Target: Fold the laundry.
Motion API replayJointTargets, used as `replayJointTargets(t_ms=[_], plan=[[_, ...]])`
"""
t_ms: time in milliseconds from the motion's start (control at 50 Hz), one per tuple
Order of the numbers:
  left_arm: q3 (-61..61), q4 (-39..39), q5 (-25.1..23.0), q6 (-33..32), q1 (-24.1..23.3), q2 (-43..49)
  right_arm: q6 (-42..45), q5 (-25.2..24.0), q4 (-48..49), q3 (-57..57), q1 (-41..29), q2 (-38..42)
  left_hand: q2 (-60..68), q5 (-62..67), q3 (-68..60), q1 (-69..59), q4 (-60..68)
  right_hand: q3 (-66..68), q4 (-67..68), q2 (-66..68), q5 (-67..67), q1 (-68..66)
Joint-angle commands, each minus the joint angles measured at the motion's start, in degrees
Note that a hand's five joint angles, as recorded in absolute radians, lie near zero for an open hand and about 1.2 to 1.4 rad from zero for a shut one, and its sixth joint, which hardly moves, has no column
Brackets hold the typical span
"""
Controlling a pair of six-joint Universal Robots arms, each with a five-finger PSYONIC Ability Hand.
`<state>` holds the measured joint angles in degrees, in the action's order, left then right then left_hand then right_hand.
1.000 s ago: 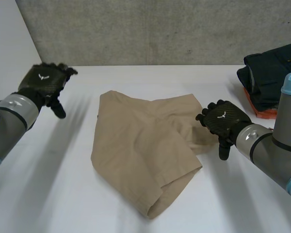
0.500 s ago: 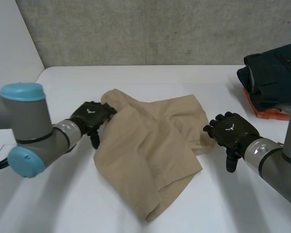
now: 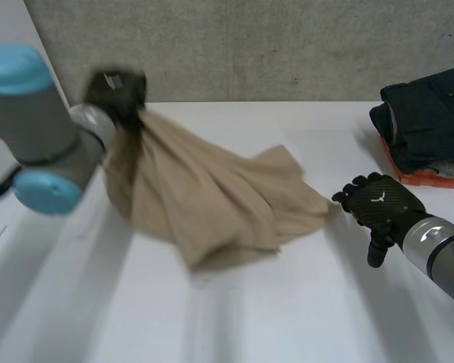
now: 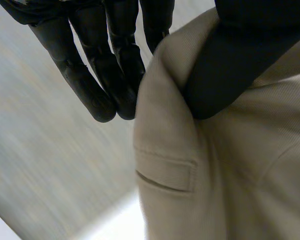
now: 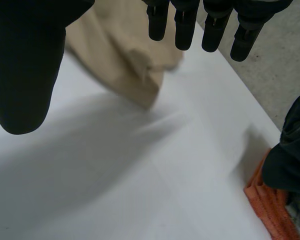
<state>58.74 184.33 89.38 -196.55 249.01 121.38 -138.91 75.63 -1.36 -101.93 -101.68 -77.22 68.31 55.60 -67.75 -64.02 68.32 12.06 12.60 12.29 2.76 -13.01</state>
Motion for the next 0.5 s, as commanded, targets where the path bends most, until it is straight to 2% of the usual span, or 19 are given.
replayJointTargets(t_ms=[20, 80, 220, 280, 300, 360, 440, 500], plan=[[-9.40, 6.75, -6.31, 4.41, -0.28, -7.03, -0.65, -0.40, 0.13, 0.42, 0.78, -1.09, 11.69, 14.40, -12.25, -15.98, 11.68, -2.06, -2.60, -2.29, -2.76, 3.01], [-12.59, 5.44, -8.25, 6.27, -1.60, -6.94, -1.09, -0.48, 0.22, 0.51, 1.22, -1.00, 11.69, 14.40, -12.25, -15.98, 11.68, -2.06, -2.60, -2.29, -2.76, 3.01], [-15.06, 0.25, -16.68, 10.31, -8.10, -3.26, -2.76, -0.40, 0.31, 0.86, 3.33, -1.00, 11.69, 14.40, -12.25, -15.98, 11.68, -2.06, -2.60, -2.29, -2.76, 3.01], [-12.08, -1.51, -22.39, 11.46, -11.96, -0.62, -3.55, -0.40, 0.66, 1.03, 4.91, -1.00, 11.69, 14.40, -12.25, -15.98, 11.68, -2.06, -2.60, -2.29, -2.76, 3.01], [-9.72, -1.95, -26.32, 11.72, -13.97, 0.87, -3.99, -0.40, 0.84, 1.12, 5.69, -1.00, 11.69, 14.40, -12.25, -15.98, 11.68, -2.06, -2.60, -2.29, -2.76, 3.01], [-5.41, -1.95, -33.54, 10.50, -17.75, 3.94, -4.78, -0.48, 1.10, 1.47, 7.28, -0.92, 11.69, 14.40, -12.25, -15.98, 11.68, -2.06, -2.60, -2.29, -2.76, 3.01], [-1.71, -2.39, -36.99, 5.59, -19.97, 7.11, -5.14, -0.57, 1.01, 1.83, 8.95, -0.48, -16.65, -13.94, 16.08, 12.36, -16.66, -2.06, -2.60, -2.29, -2.76, 3.01], [0.84, -3.88, -36.21, 1.54, -20.24, 6.95, -5.05, -0.92, 1.01, 1.83, 9.74, -0.13, -28.44, -25.73, 27.87, 24.15, -28.45, -2.06, -2.60, -2.29, -2.76, 3.01]])
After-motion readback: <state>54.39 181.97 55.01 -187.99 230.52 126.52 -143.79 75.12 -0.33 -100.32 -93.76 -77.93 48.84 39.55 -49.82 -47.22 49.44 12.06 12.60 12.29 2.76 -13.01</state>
